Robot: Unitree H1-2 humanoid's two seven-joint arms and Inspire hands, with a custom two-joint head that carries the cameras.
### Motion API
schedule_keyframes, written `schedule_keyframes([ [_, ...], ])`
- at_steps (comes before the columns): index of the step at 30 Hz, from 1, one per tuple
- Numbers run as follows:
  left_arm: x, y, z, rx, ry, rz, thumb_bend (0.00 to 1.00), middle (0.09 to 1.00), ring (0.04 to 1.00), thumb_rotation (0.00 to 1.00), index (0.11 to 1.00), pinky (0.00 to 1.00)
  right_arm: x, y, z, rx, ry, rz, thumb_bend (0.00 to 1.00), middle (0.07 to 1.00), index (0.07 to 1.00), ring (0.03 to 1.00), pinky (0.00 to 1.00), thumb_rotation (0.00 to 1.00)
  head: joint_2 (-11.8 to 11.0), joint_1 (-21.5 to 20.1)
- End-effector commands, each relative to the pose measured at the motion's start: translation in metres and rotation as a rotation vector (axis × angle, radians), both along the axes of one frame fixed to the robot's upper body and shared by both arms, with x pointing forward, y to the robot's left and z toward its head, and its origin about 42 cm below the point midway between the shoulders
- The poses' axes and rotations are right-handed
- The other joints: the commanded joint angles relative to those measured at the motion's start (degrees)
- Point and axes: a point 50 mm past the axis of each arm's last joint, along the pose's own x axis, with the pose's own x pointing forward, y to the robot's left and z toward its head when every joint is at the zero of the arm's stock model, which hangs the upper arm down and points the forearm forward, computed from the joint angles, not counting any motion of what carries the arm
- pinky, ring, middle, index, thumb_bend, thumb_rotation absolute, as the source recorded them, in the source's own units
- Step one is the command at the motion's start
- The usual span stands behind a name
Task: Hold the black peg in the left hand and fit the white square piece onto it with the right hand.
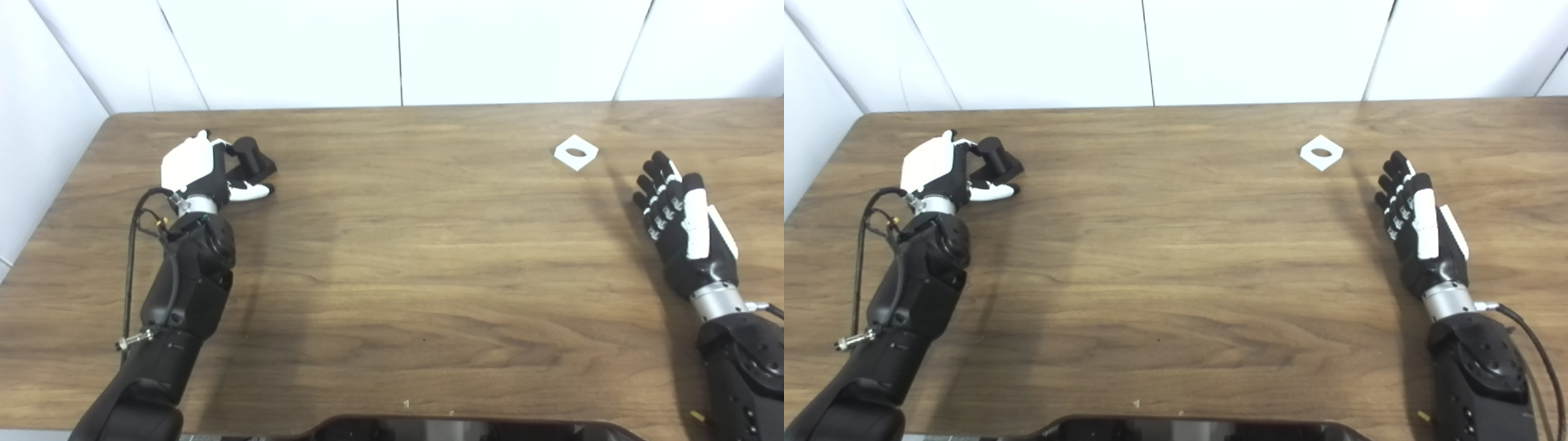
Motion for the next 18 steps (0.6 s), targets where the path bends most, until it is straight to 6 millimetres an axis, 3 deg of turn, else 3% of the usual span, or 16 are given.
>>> schedule_keyframes([
  [1, 0.016, 0.008, 0.029, 0.043, -0.078, 0.008, 0.8, 1.0, 1.0, 0.36, 0.737, 1.0, -0.012, -0.005, -0.013, 0.0, 0.024, -0.012, 0.57, 1.0, 1.0, 1.0, 1.0, 1.0, 0.06, 0.04],
  [18, 0.027, 0.009, 0.03, 0.046, -0.026, 0.003, 0.77, 0.962, 1.0, 0.37, 0.69, 1.0, -0.018, -0.006, -0.015, 0.008, 0.025, -0.036, 0.56, 1.0, 1.0, 1.0, 1.0, 1.0, -0.04, -0.32],
])
